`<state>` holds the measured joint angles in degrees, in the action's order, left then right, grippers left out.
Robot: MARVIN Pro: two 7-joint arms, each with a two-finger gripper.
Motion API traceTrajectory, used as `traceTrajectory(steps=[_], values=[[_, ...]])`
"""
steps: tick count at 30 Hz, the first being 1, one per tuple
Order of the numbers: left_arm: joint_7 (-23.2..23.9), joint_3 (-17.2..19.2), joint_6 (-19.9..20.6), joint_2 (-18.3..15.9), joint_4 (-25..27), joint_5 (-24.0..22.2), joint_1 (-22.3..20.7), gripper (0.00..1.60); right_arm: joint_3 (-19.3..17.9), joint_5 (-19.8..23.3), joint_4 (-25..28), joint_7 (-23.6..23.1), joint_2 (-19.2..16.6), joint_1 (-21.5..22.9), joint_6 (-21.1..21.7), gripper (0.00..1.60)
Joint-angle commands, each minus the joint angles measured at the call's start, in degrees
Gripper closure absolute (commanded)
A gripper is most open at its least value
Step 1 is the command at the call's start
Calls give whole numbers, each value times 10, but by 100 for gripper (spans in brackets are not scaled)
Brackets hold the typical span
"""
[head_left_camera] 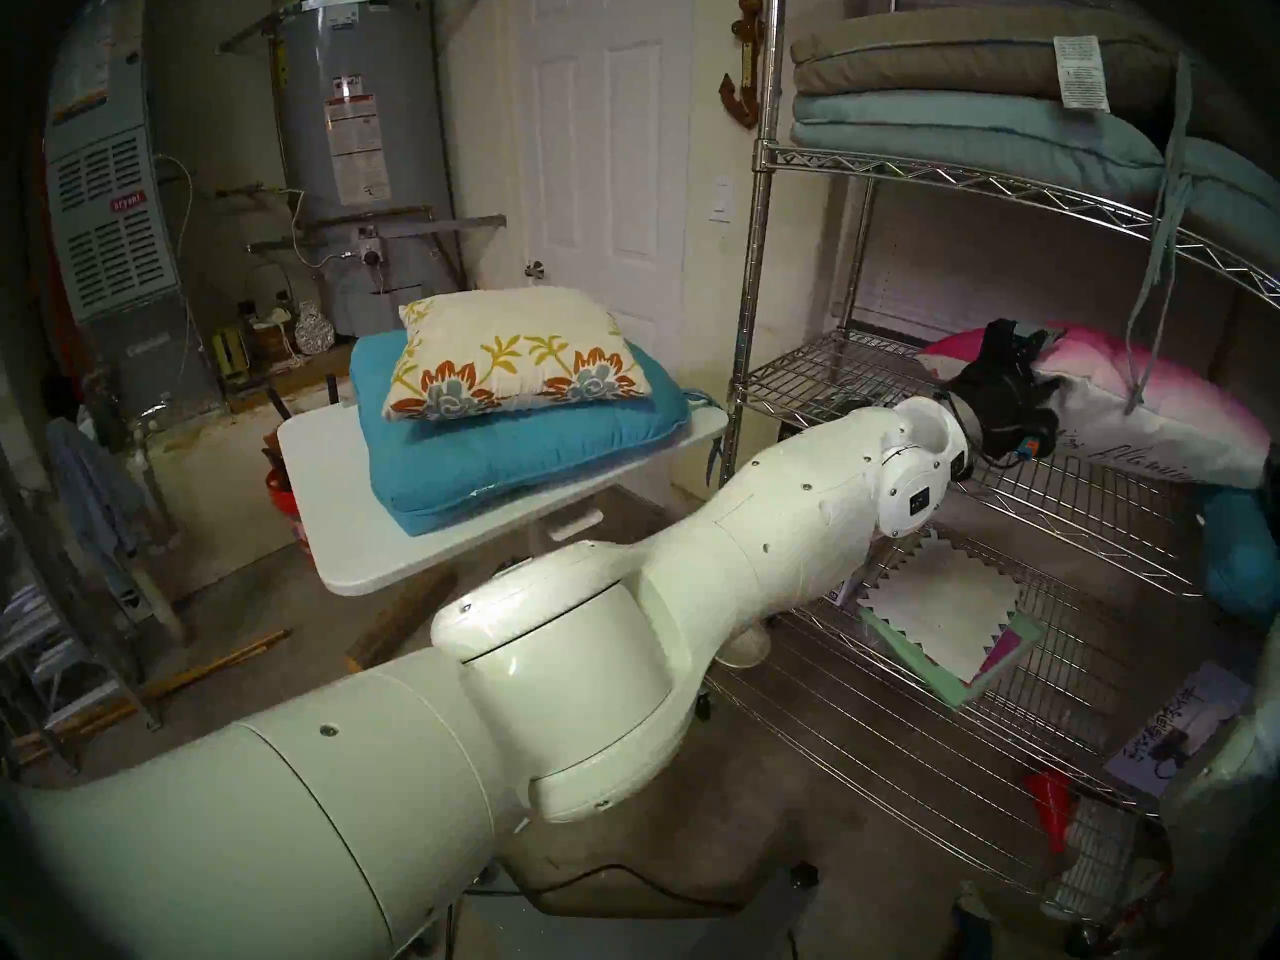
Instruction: Put cushion on the shelf
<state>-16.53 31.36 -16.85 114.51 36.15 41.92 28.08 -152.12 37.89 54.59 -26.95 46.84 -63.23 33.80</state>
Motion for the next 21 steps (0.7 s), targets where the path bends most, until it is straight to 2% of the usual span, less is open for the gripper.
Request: traceTrajectory(steps=[1,21], values=[[-8,-3,4,5,11,-13,-14,39,15,11,-28,2,23,15,26,0],[-13,-19,18,5,11,-39,-20,39,35,36,-40,0,34,61,61,0]])
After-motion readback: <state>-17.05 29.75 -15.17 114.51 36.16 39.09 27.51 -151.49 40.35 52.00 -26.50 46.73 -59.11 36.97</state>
